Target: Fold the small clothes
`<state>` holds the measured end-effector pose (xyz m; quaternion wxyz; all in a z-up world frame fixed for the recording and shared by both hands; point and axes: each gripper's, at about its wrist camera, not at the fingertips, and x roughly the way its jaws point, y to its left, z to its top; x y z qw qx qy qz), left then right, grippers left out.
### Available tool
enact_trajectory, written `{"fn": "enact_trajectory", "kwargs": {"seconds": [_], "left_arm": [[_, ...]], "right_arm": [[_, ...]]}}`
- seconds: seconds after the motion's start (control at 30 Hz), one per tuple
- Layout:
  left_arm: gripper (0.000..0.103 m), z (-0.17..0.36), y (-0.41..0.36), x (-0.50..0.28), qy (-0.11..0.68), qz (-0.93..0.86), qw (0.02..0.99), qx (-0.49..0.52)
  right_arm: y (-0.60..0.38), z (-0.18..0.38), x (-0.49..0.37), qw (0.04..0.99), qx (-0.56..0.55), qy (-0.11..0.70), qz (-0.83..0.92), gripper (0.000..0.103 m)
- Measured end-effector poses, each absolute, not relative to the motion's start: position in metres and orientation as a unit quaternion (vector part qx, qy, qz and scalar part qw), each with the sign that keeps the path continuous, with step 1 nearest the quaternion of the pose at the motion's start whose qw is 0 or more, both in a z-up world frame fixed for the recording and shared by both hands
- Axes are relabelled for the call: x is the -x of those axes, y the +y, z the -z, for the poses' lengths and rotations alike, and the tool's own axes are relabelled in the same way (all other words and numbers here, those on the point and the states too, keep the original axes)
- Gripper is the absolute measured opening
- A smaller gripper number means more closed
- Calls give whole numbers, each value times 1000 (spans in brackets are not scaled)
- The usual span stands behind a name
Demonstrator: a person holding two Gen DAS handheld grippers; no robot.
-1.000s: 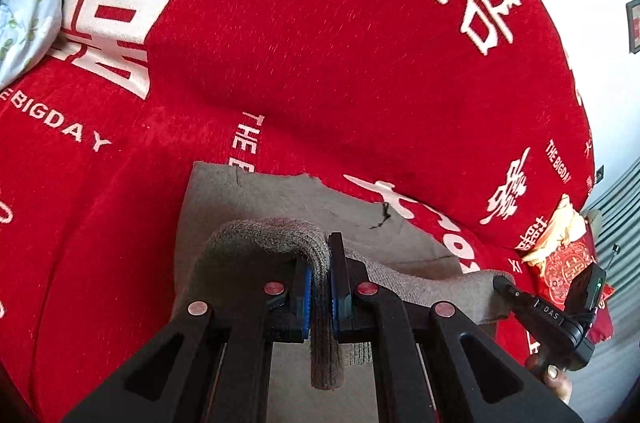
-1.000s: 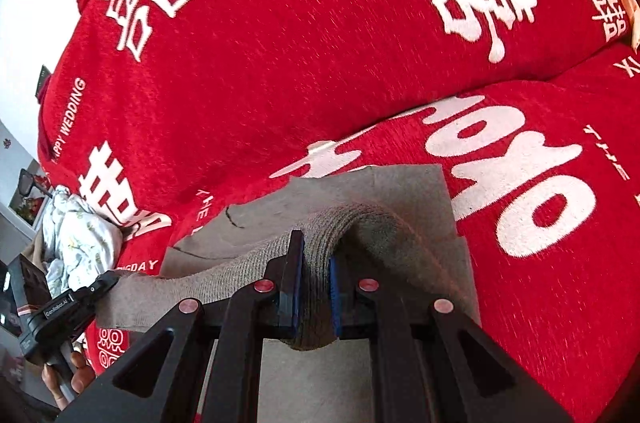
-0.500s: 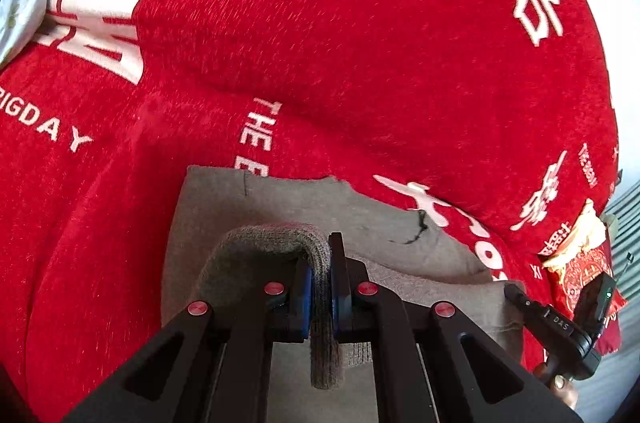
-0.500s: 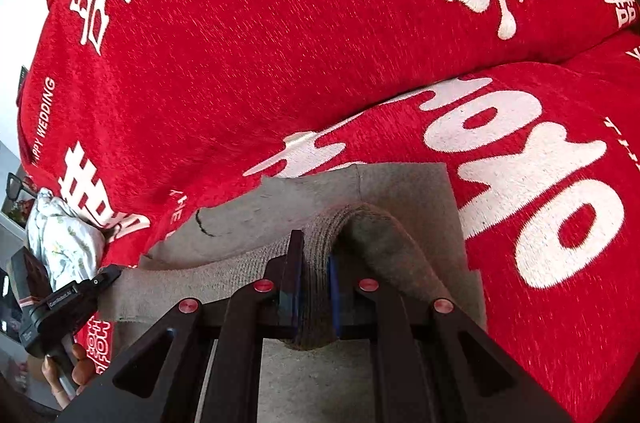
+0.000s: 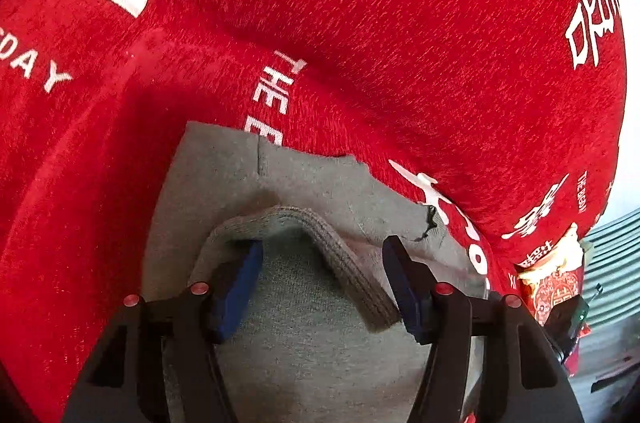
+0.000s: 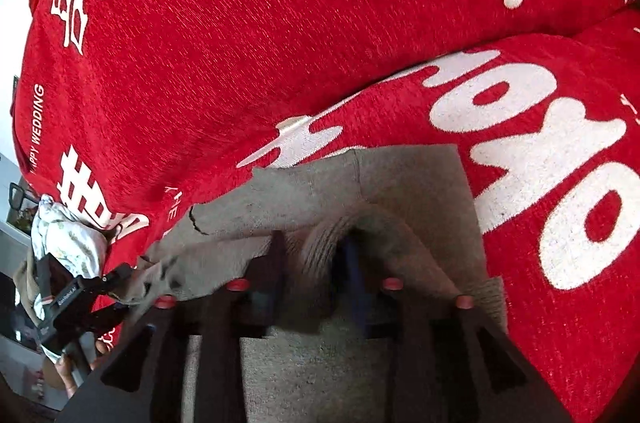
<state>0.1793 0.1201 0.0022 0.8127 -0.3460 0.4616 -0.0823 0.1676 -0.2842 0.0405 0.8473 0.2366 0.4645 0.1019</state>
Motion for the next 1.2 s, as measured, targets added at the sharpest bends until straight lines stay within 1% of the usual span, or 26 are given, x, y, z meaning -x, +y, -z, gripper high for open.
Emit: {"fn": "enact_trajectory", "kwargs": {"seconds": [0.03, 0.1, 0.3, 0.33, 0.37, 0.4, 0.53, 0.63, 0.7, 0.77, 0.87, 0.93, 1.1, 1.2], "left_arm": [[64, -4, 121, -179, 462, 82, 812, 347], [64, -10, 124, -176, 458, 84, 812, 351], [64, -39, 147, -152, 402, 89, 833, 370], [67, -44, 144, -149, 399, 83, 840, 359], [79, -45, 138, -150, 406, 80, 844, 342], [82, -45, 126, -153, 420, 80, 847, 316], [81, -41, 75, -167, 450, 95, 865, 200], [81, -26, 67, -184, 465, 53, 872, 145], [81, -12, 77, -197, 481, 43, 862, 153], [81, -8, 86, -201, 474, 48, 863, 166], [81, -14, 93, -198, 465, 36, 868, 170], [81, -21, 97, -186, 456, 28, 873, 171], [81, -27, 97, -145, 443, 19, 883, 154], [81, -28, 96, -112, 440, 9, 887, 141]], "right_arm": [[-284, -43, -166, 850, -236, 460, -103, 60], [-285, -51, -162, 858, -231, 447, -102, 71], [-279, -75, -148, 882, -185, 421, -107, 71], [-274, -77, -148, 884, -172, 420, -114, 71], [-265, -79, -148, 885, -154, 421, -125, 71], [-258, -78, -149, 884, -142, 424, -134, 71], [-226, -63, -166, 871, -91, 457, -157, 71], [-228, -45, -187, 869, -54, 480, -111, 71], [-242, -37, -196, 871, -44, 484, -76, 71], [-261, -31, -205, 871, -45, 488, -36, 71], [-292, -28, -204, 866, -89, 491, 5, 71], [-301, -34, -190, 869, -115, 481, -3, 71], [-286, -60, -142, 888, -104, 447, -33, 72], [-265, -72, -108, 897, -94, 429, -55, 79]]}}
